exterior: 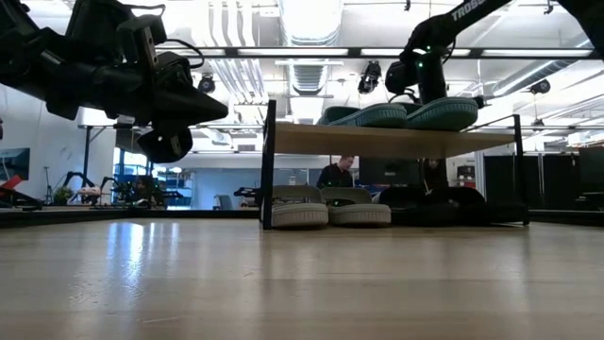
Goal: Pick and place slides into the shelf
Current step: Adjust the slides under the shelf, then return to Home Position
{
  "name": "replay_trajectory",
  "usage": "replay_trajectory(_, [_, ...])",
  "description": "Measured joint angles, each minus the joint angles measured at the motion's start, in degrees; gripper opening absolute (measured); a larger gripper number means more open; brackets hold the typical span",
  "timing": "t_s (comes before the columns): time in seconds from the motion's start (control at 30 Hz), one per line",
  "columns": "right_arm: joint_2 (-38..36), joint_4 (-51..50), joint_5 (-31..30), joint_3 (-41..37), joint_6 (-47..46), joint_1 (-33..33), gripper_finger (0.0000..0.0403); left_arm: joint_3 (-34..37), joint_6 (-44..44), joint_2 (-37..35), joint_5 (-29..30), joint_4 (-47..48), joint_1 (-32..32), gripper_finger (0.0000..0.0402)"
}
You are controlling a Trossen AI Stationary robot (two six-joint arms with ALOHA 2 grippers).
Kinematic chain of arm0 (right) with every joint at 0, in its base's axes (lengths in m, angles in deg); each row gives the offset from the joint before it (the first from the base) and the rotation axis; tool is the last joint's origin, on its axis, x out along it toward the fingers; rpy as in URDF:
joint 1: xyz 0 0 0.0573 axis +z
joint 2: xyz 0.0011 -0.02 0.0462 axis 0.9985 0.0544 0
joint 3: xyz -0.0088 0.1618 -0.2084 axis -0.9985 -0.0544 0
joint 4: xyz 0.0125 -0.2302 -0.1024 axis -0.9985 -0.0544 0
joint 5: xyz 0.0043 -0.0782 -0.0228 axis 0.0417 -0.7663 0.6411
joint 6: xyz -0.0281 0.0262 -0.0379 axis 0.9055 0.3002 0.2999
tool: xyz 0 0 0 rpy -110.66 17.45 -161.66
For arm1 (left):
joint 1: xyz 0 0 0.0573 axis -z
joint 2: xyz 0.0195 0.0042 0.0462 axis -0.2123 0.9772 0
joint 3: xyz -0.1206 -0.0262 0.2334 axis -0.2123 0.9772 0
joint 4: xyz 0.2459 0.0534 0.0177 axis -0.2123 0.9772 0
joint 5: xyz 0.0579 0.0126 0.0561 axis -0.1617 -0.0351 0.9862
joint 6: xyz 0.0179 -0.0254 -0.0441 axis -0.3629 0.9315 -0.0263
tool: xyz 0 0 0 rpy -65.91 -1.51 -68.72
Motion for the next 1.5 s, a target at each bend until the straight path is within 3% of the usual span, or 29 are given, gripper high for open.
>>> replay_trajectory(1.03, [-1.7, -6.8, -3.1, -0.2, 3.0, 2.8, 0.0038, 0.1, 0.0, 0.0, 0.1, 0.1, 0.0, 0.0000])
replay_trajectory(1.17, [-3.3, -7.7, -5.1, -0.2, 1.8, 2.9, 0.0038, 0.1, 0.3, 0.0, 0.1, 0.0, 0.0, 0.0000])
replay_trajectory(1.4, [-11.0, -5.2, -17.2, -0.2, -1.3, 5.5, 0.0038, 0.1, 0.2, 0.0, 0.1, 0.0, 0.0, 0.0000])
replay_trajectory(1.5, [-15.7, 2.2, -11.3, -0.2, 4.8, 9.1, 0.0038, 0.1, 0.2, 0.0, 0.1, -1.0, 0.0, 0.0000])
